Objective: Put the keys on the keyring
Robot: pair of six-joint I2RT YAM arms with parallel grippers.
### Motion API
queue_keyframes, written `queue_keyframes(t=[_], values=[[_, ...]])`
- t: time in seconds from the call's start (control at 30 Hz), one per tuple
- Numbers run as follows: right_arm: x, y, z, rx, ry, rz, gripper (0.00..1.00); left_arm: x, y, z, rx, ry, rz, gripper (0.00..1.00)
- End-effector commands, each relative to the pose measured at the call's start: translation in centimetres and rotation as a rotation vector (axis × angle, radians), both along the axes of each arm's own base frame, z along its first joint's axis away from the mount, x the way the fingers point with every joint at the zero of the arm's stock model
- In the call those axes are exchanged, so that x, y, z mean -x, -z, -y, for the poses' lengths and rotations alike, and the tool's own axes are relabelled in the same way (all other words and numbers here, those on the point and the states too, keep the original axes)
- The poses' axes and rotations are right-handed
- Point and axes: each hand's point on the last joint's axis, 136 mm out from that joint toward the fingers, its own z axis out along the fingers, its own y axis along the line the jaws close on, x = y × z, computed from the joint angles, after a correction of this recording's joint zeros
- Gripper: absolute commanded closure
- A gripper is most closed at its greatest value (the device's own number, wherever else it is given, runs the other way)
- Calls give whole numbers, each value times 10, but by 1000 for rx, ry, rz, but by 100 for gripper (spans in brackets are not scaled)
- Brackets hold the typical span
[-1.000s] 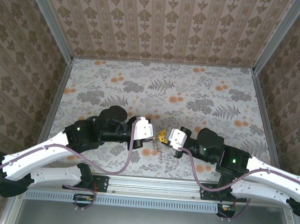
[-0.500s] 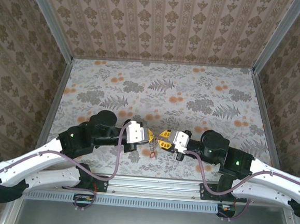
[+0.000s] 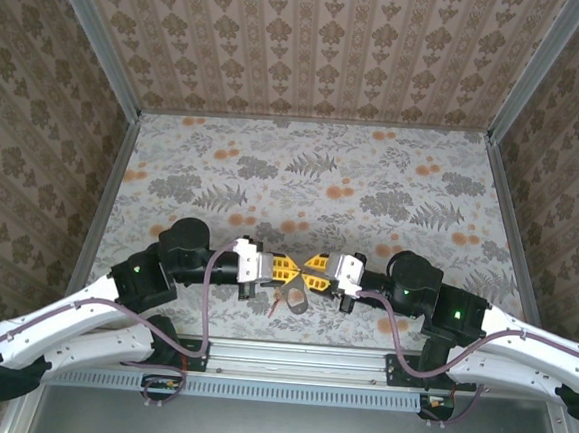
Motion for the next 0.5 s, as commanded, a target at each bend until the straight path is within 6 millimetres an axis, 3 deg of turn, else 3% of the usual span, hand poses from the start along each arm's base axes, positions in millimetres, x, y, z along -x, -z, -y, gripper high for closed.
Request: queue_keyframes(t=[0.0, 0.27, 0.47], values=[[7, -14, -1, -44, -34, -3, 82, 7, -23, 2, 95, 50, 22, 100], [1, 1, -9, 19, -25, -30, 85, 7, -29, 3, 133, 64, 26, 100], [6, -20, 2, -61, -21, 7, 82, 5, -20, 6, 91, 66, 3, 100]])
